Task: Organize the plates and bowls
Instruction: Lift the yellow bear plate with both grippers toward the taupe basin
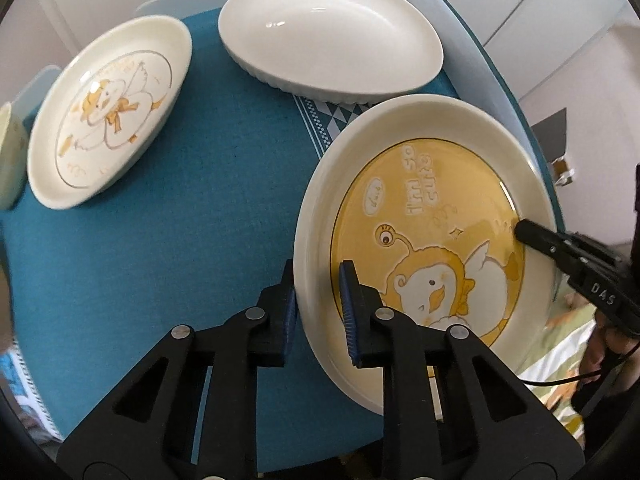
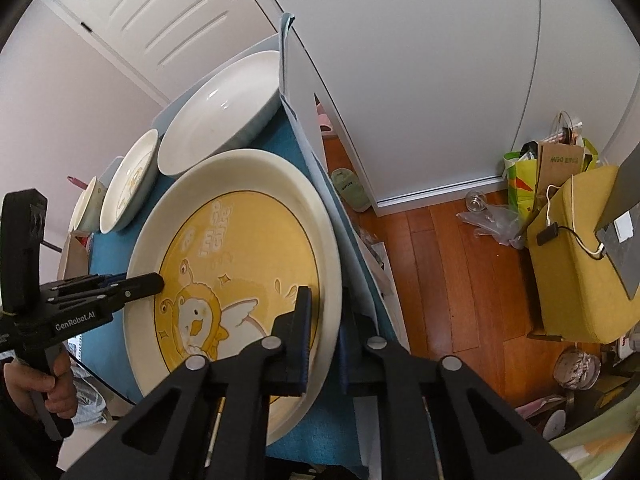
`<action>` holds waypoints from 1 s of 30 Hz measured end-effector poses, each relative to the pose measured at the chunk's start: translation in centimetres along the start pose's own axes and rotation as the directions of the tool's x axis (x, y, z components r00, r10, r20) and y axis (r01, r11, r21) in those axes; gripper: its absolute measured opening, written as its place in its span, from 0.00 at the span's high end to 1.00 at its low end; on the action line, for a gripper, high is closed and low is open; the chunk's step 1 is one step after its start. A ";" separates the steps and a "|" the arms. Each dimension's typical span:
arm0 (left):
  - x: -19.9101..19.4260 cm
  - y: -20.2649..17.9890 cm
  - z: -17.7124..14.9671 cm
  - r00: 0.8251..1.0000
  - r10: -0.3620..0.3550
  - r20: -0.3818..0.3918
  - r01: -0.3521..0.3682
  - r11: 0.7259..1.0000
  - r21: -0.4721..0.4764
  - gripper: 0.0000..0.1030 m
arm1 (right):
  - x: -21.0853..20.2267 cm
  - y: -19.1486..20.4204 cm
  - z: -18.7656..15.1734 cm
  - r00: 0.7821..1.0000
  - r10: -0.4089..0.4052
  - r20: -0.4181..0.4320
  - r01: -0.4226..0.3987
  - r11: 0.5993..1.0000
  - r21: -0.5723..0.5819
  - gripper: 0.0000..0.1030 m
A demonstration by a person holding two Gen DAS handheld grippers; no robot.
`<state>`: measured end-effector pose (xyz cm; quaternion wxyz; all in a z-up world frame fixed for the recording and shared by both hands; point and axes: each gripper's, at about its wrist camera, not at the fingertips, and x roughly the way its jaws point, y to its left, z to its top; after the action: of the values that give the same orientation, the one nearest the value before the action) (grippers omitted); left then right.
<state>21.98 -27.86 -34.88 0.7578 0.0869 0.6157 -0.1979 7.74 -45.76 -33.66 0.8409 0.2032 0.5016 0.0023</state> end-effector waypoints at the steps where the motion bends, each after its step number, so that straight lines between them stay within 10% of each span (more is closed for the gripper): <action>1: -0.1 -0.3 0.1 1.000 0.013 0.003 -0.013 1.000 0.009 0.83 | 0.0 0.1 0.1 1.000 -0.006 -0.003 0.006 1.000 -0.008 0.90; 18: -3.3 1.5 -2.1 0.995 -0.002 0.104 0.008 0.998 -0.059 0.83 | -1.4 2.6 0.6 1.000 -0.010 0.025 0.013 0.993 -0.117 0.89; 30: -10.2 12.9 -6.9 0.985 0.050 0.164 -0.025 0.988 -0.154 0.83 | -0.9 11.9 0.1 0.997 0.071 0.006 -0.068 0.973 -0.219 0.89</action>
<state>19.40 -11.58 -28.05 0.8148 0.0237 0.5614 -0.1426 9.78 -35.12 -28.76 0.8609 0.1269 0.4852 0.0852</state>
